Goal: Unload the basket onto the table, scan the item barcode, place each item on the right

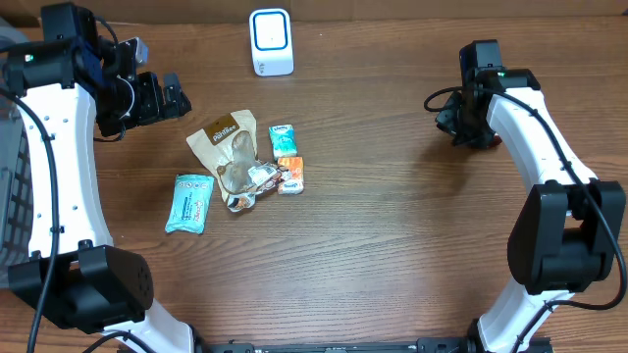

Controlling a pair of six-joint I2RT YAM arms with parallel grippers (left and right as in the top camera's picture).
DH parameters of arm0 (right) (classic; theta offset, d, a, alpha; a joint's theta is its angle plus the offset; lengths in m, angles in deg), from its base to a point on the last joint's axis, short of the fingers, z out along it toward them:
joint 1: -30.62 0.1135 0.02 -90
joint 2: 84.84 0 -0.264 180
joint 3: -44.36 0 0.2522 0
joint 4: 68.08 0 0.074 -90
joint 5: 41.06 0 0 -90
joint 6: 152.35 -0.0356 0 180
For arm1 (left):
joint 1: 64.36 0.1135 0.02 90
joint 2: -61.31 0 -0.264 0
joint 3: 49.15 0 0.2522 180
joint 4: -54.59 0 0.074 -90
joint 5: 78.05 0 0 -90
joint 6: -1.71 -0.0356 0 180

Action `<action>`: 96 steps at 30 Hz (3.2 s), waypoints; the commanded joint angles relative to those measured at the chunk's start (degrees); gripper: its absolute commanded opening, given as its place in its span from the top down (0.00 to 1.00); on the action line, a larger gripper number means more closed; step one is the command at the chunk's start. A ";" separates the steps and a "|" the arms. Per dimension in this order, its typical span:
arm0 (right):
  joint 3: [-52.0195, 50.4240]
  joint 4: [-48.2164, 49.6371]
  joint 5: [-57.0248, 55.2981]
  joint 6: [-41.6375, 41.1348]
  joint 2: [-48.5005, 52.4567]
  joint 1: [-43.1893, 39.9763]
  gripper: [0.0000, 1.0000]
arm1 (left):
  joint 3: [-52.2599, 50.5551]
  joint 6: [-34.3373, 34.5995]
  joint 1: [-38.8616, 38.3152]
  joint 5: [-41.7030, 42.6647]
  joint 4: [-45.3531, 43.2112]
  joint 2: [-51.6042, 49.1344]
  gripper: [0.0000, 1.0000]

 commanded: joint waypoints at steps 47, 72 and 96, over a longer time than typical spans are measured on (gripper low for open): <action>-1.53 9.18 29.75 1.42 6.21 25.62 0.51 | 0.24 -1.27 -0.39 0.04 -0.02 1.36 0.00; -2.86 13.07 24.13 -3.65 11.04 33.38 0.96 | 0.24 -1.27 -0.39 0.04 -0.02 1.36 0.00; 8.96 -6.32 38.38 29.31 8.92 27.78 0.62 | 0.24 -1.27 -0.39 0.04 -0.02 1.36 0.00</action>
